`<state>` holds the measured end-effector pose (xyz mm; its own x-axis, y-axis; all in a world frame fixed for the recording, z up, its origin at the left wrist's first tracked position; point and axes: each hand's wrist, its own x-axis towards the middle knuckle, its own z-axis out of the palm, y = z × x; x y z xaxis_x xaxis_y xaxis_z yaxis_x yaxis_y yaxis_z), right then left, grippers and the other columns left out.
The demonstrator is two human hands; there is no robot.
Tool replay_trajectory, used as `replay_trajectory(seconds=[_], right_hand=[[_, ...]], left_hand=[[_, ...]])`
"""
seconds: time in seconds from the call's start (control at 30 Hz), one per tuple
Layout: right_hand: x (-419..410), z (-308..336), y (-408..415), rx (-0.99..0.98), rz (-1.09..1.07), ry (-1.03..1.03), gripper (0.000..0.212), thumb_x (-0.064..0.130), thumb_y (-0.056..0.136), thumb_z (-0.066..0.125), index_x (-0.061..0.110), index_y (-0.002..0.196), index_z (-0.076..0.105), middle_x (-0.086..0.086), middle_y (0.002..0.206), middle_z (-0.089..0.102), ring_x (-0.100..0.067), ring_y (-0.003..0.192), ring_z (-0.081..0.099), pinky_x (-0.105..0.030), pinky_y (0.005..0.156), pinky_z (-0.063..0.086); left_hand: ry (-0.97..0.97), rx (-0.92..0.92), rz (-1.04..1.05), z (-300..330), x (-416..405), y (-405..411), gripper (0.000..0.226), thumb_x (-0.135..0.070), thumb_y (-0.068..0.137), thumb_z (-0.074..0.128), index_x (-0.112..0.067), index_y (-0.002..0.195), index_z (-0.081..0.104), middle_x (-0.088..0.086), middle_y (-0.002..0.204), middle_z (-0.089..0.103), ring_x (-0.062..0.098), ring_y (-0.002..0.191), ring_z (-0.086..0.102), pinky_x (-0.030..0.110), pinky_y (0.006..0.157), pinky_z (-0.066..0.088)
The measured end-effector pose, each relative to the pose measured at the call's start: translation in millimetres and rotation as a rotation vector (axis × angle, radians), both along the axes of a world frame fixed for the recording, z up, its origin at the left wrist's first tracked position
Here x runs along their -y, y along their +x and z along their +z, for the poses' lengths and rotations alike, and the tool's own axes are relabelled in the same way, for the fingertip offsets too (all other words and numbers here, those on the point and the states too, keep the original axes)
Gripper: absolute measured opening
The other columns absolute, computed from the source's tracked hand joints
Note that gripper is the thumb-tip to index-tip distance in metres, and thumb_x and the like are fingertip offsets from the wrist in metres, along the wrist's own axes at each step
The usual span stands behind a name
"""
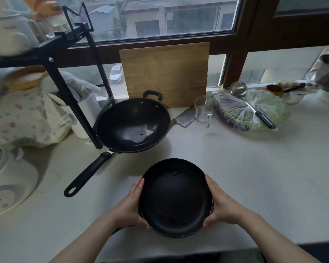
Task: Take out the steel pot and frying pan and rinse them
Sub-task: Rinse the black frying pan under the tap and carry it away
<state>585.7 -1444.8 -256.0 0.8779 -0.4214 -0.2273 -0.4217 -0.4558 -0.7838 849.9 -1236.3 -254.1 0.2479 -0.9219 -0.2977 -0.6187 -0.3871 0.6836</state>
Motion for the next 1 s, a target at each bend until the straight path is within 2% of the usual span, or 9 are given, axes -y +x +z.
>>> replay_trajectory(seconds=[0.27,0.43,0.47,0.57,0.67,0.77,0.83,0.9,1.0], right_hand=[[-1,15,-44,-0.021,-0.142,-0.033,0.155,0.048,0.040,0.092,0.034,0.153,-0.012,0.022,0.158,-0.004,0.004,0.146,-0.002,-0.032,0.121,0.017],[2,36,-101,-0.016,-0.277,-0.052,0.152,0.041,0.046,0.094,0.033,0.152,-0.015,0.025,0.156,-0.008,0.006,0.144,-0.002,-0.015,0.117,0.009],[3,39,-116,-0.026,-0.319,-0.059,0.153,0.042,0.046,0.094,0.031,0.152,-0.016,0.024,0.156,-0.008,0.006,0.144,-0.002,-0.015,0.117,0.009],[6,56,-167,-0.044,-0.440,-0.096,0.151,0.046,0.045,0.093,0.037,0.151,-0.014,0.025,0.156,-0.005,0.004,0.144,0.000,-0.022,0.120,0.013],[9,75,-226,-0.076,-0.569,-0.126,0.146,0.040,0.048,0.094,0.041,0.146,-0.014,0.031,0.144,-0.001,0.005,0.140,0.002,-0.019,0.117,0.011],[21,83,-292,-0.099,-0.698,-0.147,0.155,0.048,0.041,0.093,0.036,0.152,-0.015,0.024,0.155,-0.002,-0.001,0.146,0.002,-0.029,0.121,0.015],[29,90,-335,-0.093,-0.768,-0.143,0.156,0.046,0.044,0.094,0.034,0.152,-0.017,0.024,0.155,-0.004,0.001,0.144,-0.001,-0.025,0.120,0.009],[38,101,-376,-0.103,-0.811,-0.128,0.150,0.037,0.053,0.094,0.030,0.151,-0.018,0.025,0.148,-0.005,0.005,0.136,-0.003,-0.016,0.111,0.004],[56,113,-435,-0.080,-0.889,-0.158,0.144,0.032,0.053,0.095,0.036,0.148,-0.014,0.022,0.149,0.002,0.001,0.140,0.001,-0.016,0.109,0.008]], left_hand=[[-0.039,-0.001,-0.121,21,33,-18,0.161,-0.069,0.033,0.083,-0.023,0.152,-0.016,-0.021,0.152,-0.027,-0.006,0.141,-0.012,0.004,0.110,0.006],[-0.059,0.046,-0.267,39,80,-53,0.165,-0.074,0.029,0.078,-0.024,0.151,-0.021,-0.022,0.152,-0.027,-0.002,0.142,-0.014,0.014,0.115,0.006],[-0.069,0.054,-0.309,44,93,-65,0.164,-0.075,0.029,0.078,-0.024,0.151,-0.021,-0.022,0.152,-0.026,-0.001,0.143,-0.013,0.016,0.116,0.007],[-0.100,0.041,-0.443,54,134,-105,0.164,-0.076,0.029,0.078,-0.024,0.151,-0.019,-0.022,0.152,-0.021,0.002,0.144,-0.007,0.023,0.119,0.012],[-0.129,0.042,-0.577,62,178,-157,0.165,-0.078,0.030,0.079,-0.023,0.151,-0.019,-0.019,0.153,-0.018,0.004,0.144,-0.005,0.021,0.118,0.012],[-0.148,0.056,-0.685,74,222,-221,0.161,-0.063,0.032,0.088,-0.031,0.150,-0.017,-0.024,0.151,-0.016,0.002,0.142,0.000,0.018,0.116,0.014],[-0.172,0.048,-0.753,80,252,-265,0.154,-0.051,0.036,0.090,-0.034,0.150,-0.013,-0.026,0.149,-0.012,0.000,0.140,0.003,0.016,0.113,0.015],[-0.181,0.049,-0.807,85,283,-308,0.152,-0.046,0.039,0.091,-0.034,0.150,-0.013,-0.027,0.148,-0.011,0.000,0.140,0.004,0.016,0.113,0.016],[-0.189,0.072,-0.868,93,327,-368,0.153,-0.049,0.040,0.092,-0.034,0.151,-0.012,-0.023,0.153,-0.007,0.007,0.143,0.007,0.029,0.118,0.021]])
